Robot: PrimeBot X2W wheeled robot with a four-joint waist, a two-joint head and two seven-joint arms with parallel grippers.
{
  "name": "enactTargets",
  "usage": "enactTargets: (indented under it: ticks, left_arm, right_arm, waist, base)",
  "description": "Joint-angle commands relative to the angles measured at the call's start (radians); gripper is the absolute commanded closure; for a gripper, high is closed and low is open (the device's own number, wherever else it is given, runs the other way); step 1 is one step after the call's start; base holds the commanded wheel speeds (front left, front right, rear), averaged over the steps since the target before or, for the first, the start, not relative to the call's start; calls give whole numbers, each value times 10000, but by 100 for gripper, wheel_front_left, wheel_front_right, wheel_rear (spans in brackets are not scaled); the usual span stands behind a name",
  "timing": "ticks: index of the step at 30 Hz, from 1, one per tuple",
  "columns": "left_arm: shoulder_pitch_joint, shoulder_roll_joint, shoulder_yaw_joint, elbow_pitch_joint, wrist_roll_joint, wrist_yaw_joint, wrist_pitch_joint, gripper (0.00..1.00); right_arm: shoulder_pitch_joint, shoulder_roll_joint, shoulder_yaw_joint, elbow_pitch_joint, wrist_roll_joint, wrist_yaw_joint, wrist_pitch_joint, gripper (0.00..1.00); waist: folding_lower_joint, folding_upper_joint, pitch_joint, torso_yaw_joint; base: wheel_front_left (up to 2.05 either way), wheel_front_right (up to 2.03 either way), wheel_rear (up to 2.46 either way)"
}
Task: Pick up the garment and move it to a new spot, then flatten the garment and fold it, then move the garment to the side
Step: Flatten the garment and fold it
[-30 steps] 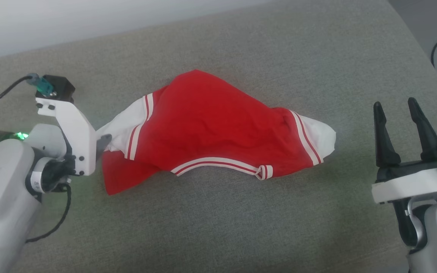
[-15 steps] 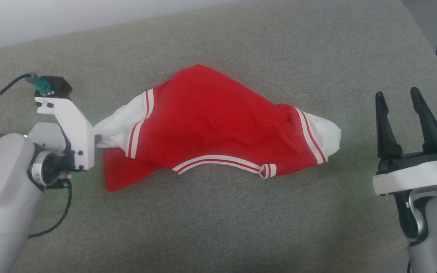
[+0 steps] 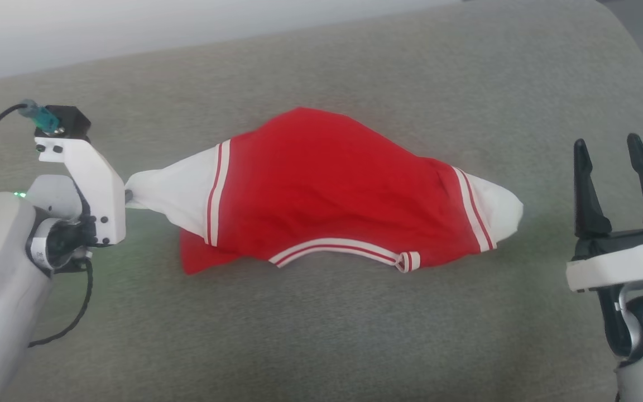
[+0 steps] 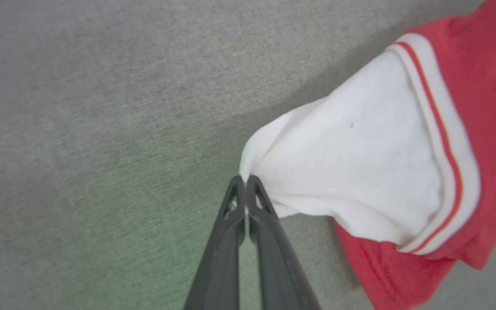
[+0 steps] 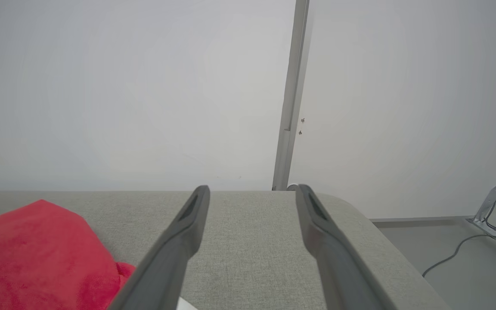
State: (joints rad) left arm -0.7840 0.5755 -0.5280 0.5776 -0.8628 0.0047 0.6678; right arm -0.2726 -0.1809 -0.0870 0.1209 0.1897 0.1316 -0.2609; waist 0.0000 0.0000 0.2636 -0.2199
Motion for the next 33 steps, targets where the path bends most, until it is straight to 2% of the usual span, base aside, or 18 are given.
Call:
enactTargets:
  ticks: [1, 6, 13, 18, 24, 28, 33]
  left_arm:
    - [171, 104, 92, -185, -81, 82, -46, 100]
    - [719, 519, 212, -1199, -155, 474, 89, 100]
    - [1986, 1363, 478, -2805, -399, 1248, 481, 100]
    - [3178, 1993, 791, -3756, -705, 1959, 792, 100]
    - [4565, 2486, 1080, -4412, -1063, 2470, 739, 100]
    - [5121, 2402, 1106, -4348, -1208, 2530, 533, 100]
    - [5284, 2083, 964, -3932, -1264, 2325, 310, 100]
  right_arm:
    - [102, -5, -52, 1, -90, -16, -58, 0]
    - [287, -59, -155, 90, -194, -16, 28, 0]
    - [457, -148, -163, 172, -230, -16, 213, 0]
    - [657, -85, -144, 87, -297, -16, 386, 0]
    - [851, -1, -135, -49, -325, -16, 532, 0]
    - [932, 46, -153, -91, -270, -16, 605, 0]
    - [972, 62, -126, -91, -216, -16, 650, 0]
  waist:
    - [0, 0, -210, 302]
    - [0, 0, -561, 844]
    - [0, 0, -1041, 1429]
    - [0, 0, -1291, 1650]
    - [0, 0, -1448, 1726]
    - [0, 0, -1474, 1737]
    - [0, 0, -1448, 1702]
  base:
    - [0, 0, 0]
    - [0, 0, 0]
    - [0, 0, 0]
    - [0, 0, 0]
    - [0, 0, 0]
    - [0, 0, 0]
    - [0, 0, 0]
